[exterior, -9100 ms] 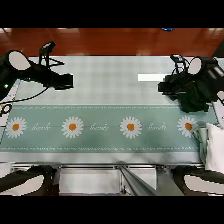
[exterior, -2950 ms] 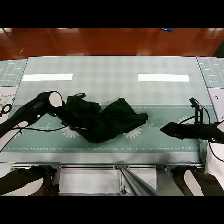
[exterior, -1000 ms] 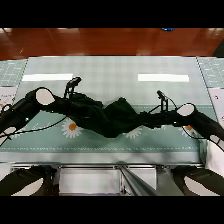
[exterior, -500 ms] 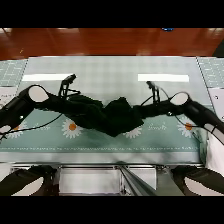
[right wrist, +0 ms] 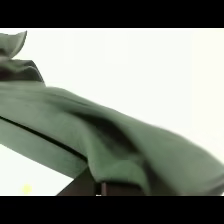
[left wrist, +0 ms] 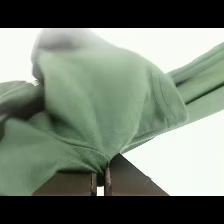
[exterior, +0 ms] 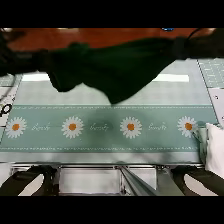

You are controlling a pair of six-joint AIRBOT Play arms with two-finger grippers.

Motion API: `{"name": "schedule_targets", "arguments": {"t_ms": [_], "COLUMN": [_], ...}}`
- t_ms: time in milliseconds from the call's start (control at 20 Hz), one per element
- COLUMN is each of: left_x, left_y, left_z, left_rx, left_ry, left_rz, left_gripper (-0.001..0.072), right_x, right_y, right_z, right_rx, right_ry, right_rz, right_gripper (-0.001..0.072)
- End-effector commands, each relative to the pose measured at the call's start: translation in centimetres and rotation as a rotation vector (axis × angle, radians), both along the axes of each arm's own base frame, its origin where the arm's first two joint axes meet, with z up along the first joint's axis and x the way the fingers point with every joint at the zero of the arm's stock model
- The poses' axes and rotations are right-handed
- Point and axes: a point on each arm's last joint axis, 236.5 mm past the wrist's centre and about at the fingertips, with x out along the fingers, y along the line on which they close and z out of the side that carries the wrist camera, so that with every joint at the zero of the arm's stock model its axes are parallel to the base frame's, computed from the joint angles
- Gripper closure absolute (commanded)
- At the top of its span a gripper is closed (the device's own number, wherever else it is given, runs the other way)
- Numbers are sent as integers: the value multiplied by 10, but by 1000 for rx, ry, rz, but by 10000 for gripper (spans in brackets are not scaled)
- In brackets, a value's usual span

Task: Fold the shirts.

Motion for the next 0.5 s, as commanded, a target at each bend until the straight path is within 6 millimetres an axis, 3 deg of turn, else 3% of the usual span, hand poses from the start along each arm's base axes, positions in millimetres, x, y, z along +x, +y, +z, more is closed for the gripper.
{"name": "schedule_targets", "arguments": {"t_ms": [0,100,200,300,450], "left_x": [-27,-57,-89,-108,-126], "left_y": [7,5,-1,-11,-52], "left_z": [98,112,96,70,15], "left_rx": [22,40,84,83,59], "left_ry": [-225,-249,-176,-66,76], "left_rz": [0,-32,-101,-154,-301], "left_gripper": [685,685,685,685,685], "right_x": [-46,-85,-126,-158,-174], "right_y": [-27,-41,-59,-72,-66], "right_z": [107,148,165,161,129], "right_rx": [-106,-151,-196,-237,-246], "right_ry": [-247,-364,-418,-396,-289], "right_rz": [-56,-105,-174,-214,-165], "right_gripper": [686,686,686,686,686]}}
